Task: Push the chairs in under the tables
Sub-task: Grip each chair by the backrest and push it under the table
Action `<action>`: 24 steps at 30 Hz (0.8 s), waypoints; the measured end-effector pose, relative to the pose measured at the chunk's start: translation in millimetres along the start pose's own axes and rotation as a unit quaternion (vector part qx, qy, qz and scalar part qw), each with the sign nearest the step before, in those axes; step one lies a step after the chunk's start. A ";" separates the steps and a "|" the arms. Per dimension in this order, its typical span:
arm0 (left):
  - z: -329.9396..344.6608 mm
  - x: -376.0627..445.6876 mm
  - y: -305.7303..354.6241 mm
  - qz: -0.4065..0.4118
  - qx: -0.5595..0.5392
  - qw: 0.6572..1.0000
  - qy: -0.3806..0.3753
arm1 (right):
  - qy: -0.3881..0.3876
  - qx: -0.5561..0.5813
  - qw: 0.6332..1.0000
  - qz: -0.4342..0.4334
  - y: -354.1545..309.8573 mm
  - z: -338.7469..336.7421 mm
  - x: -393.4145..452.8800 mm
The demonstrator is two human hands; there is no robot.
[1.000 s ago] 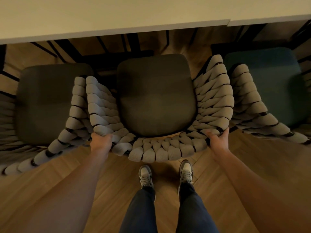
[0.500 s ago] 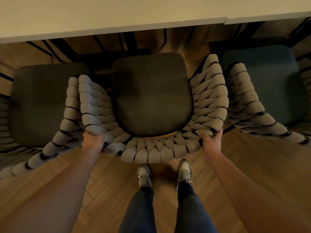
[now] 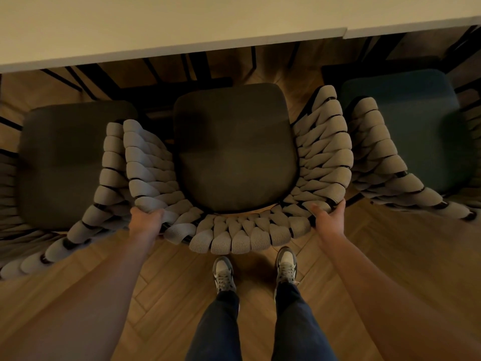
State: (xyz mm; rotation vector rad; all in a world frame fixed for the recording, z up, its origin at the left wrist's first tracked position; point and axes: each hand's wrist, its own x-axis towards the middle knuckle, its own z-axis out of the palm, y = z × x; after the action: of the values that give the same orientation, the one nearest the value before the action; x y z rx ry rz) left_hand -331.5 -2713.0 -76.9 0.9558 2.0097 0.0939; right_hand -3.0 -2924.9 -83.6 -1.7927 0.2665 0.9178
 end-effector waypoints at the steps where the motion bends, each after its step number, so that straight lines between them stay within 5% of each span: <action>1: 0.6 -0.8 1.1 -0.003 -0.007 1.000 -0.005 | -0.001 0.001 1.000 0.001 -0.6 -0.3 -0.3; 11: -3.2 1.0 -2.0 -0.009 -0.019 0.999 -0.040 | -0.019 0.004 1.000 0.000 -2.0 -1.1 -1.3; 24: -3.3 -70.6 -40.8 0.092 -0.015 0.996 -0.005 | -0.019 -0.013 1.000 0.000 10.3 -7.4 -35.4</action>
State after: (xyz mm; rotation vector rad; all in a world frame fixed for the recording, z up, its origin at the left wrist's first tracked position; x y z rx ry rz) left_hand -335.8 -2787.0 -42.8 1.1185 1.9019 0.2195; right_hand -29.7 -2944.1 -65.2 -1.7973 0.2323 0.9586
